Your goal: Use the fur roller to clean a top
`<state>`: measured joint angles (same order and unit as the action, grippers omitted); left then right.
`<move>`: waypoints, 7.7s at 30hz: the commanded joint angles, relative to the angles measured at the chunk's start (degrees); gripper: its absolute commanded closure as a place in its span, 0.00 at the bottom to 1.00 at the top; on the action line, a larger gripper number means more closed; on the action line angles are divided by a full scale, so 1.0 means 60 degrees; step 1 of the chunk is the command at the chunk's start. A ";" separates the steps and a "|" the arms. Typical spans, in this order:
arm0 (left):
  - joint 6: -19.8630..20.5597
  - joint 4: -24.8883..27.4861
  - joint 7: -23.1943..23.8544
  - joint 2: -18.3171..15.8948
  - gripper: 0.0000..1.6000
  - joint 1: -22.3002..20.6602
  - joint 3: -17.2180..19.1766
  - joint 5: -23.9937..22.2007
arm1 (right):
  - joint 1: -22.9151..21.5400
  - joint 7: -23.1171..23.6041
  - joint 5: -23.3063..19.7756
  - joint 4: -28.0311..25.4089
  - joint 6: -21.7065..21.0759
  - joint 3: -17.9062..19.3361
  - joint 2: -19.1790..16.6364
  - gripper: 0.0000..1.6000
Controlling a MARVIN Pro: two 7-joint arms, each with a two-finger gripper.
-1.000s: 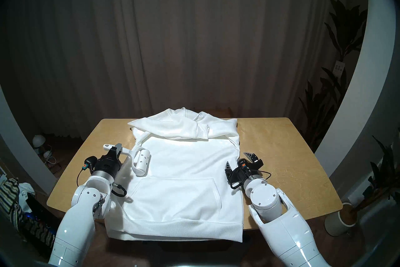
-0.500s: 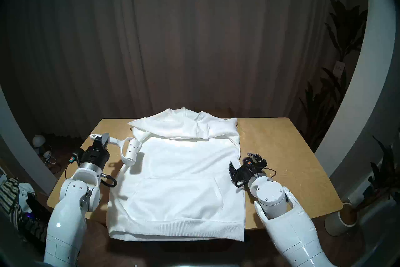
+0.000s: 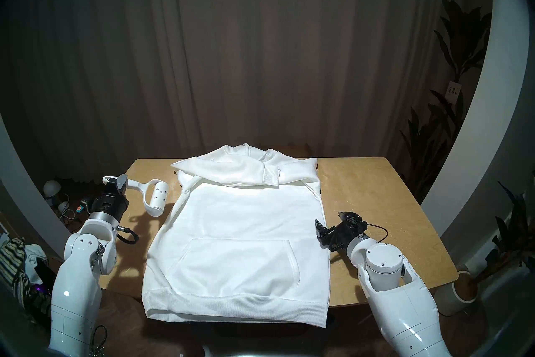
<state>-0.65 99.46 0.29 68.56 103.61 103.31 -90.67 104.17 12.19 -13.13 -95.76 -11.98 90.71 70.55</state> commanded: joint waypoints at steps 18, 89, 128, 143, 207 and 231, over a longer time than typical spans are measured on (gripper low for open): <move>0.3531 -0.3680 0.1523 -0.0771 1.00 -0.1840 0.0613 -0.3794 | -0.0912 -0.0239 -0.0511 -0.1124 0.0617 0.0311 0.0519 0.00; 0.2631 -0.3584 -0.4143 -0.0983 1.00 -0.2581 0.0904 -0.5330 | -0.0586 -0.0876 -0.0288 -0.2496 0.1307 -0.0011 0.0738 0.00; 0.2735 -0.3570 -0.4226 -0.1084 0.36 -0.2087 0.0548 -0.4674 | -0.0172 -0.0958 -0.0175 -0.2959 0.1165 -0.0016 0.0826 0.00; 0.1878 -0.2348 -0.5543 -0.1034 0.00 -0.1643 0.0665 -0.4467 | -0.0191 -0.0957 -0.0221 -0.2927 0.1085 0.0078 0.0864 0.00; 0.0746 0.1806 -0.3769 -0.4483 0.00 -0.0103 -0.1346 0.4294 | -0.2254 -0.2803 0.0883 -0.1199 0.1346 -0.1299 0.1862 0.00; -0.0236 0.0272 -0.3126 -0.5316 0.00 -0.1494 -0.3492 0.8526 | -0.3030 -0.3580 0.1340 0.0112 0.1328 -0.1705 0.2110 0.00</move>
<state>0.94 102.15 -19.28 38.16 99.09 84.04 -45.65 89.01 -8.33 -5.76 -95.27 -4.28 80.47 82.46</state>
